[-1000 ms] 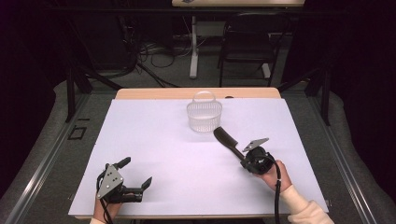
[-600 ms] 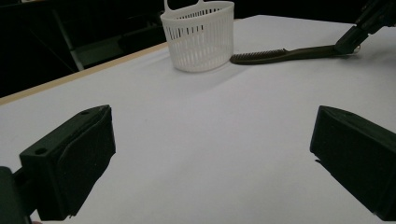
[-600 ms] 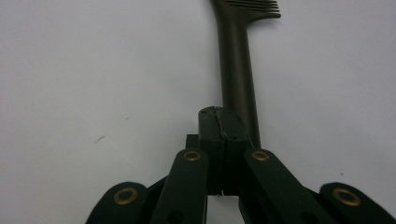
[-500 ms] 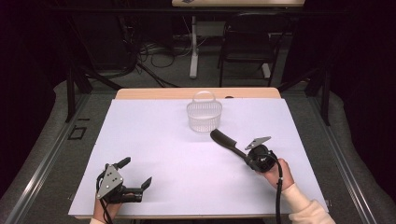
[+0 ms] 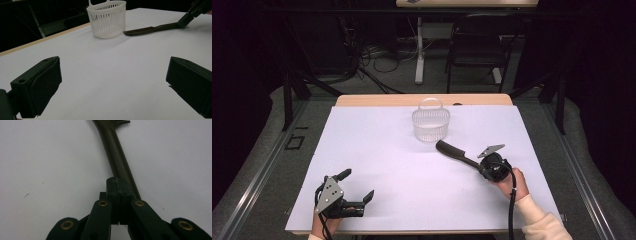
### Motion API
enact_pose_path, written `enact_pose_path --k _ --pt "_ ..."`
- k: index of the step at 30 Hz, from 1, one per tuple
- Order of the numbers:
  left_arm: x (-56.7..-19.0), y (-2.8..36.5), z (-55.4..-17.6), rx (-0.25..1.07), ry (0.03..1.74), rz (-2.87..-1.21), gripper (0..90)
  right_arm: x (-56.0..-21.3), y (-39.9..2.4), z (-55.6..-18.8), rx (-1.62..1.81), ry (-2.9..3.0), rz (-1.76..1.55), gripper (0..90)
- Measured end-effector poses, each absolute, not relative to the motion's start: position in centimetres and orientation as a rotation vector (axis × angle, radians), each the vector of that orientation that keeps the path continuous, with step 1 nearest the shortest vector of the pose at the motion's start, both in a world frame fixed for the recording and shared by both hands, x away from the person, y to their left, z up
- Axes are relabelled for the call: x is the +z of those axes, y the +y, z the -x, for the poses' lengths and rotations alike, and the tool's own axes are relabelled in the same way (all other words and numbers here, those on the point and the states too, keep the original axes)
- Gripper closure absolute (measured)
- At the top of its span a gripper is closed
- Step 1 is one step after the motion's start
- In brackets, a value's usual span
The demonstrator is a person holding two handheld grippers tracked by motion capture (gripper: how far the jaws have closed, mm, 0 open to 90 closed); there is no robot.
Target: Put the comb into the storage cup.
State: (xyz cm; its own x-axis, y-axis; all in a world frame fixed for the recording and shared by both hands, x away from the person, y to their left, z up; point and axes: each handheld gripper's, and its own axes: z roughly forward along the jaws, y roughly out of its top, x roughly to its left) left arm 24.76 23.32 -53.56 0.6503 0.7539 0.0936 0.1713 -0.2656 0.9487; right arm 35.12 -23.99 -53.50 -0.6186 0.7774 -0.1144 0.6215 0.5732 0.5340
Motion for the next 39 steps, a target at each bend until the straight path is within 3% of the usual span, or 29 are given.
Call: enact_pose_path --k 13,17,29,35,39 --pt "-53.6 23.3 -24.8 0.670 0.743 -1.783 0.0 -53.5 -24.1 -35.3 0.626 2.477 -1.110 89.9" --pt "-53.5 23.3 -24.7 0.671 0.744 -1.782 0.0 -53.1 -24.0 -35.1 0.638 2.519 -1.049 83.1" --pt "-53.5 23.4 -24.5 0.676 0.744 -1.783 0.0 -51.5 -23.6 -34.6 0.707 2.553 -0.945 49.1" --pt "-53.5 23.6 -24.3 0.679 0.748 -1.779 0.0 -51.2 -23.0 -35.0 0.681 2.545 -0.908 25.5" --pt "-53.5 23.7 -24.1 0.682 0.754 -1.778 0.0 -51.1 -22.7 -35.5 0.663 2.558 -0.878 14.8"
